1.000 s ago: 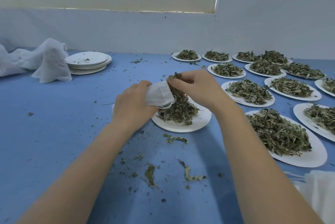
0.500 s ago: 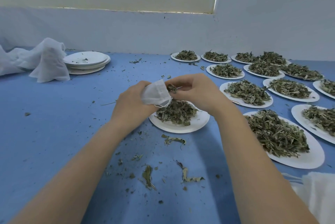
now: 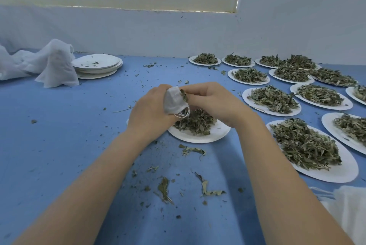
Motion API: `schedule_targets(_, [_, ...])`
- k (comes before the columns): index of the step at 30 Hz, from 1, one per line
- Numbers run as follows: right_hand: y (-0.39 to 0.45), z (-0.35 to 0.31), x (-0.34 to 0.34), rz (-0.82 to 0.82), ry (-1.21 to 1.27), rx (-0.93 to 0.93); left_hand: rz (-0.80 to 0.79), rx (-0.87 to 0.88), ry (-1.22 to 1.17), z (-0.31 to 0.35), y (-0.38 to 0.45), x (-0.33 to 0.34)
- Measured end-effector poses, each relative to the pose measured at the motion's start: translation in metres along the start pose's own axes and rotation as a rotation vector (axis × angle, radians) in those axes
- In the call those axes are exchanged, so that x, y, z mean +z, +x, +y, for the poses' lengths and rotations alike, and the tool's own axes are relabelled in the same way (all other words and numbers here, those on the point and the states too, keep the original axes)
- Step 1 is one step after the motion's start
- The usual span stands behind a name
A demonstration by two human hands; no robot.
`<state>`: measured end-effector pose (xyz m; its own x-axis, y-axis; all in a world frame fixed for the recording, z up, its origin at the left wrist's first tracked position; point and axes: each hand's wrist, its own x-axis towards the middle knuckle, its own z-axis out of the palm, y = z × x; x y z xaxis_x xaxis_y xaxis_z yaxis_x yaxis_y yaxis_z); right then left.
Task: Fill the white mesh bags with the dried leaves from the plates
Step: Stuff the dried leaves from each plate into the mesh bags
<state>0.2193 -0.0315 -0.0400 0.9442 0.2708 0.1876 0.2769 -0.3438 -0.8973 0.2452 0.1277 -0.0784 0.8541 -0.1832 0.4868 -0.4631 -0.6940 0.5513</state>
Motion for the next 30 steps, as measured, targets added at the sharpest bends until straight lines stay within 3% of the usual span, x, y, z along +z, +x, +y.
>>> schedule_targets(3, [0.002, 0.000, -0.003, -0.125, 0.258, 0.045, -0.007, 0.010, 0.025, 0.001, 0.000, 0.000])
schedule_targets(5, [0.003, 0.002, -0.006, -0.127, 0.336, 0.084, -0.011, 0.002, 0.054, 0.000, 0.000, 0.000])
schedule_targets(12, [-0.001, 0.009, -0.008, 0.069, 0.187, -0.041, -0.024, -0.037, 0.021, 0.001, 0.001, -0.003])
schedule_targets(21, [0.003, 0.007, -0.004, 0.336, 0.092, -0.009, -0.037, 0.040, 0.009, 0.006, -0.002, -0.003])
schedule_targets(26, [0.006, 0.002, 0.007, 0.223, 0.012, -0.018, -0.011, 0.072, 0.034, 0.010, -0.003, -0.003])
schedule_targets(30, [0.004, -0.003, 0.003, -0.011, 0.020, 0.011, -0.008, 0.040, -0.008, 0.010, -0.003, -0.005])
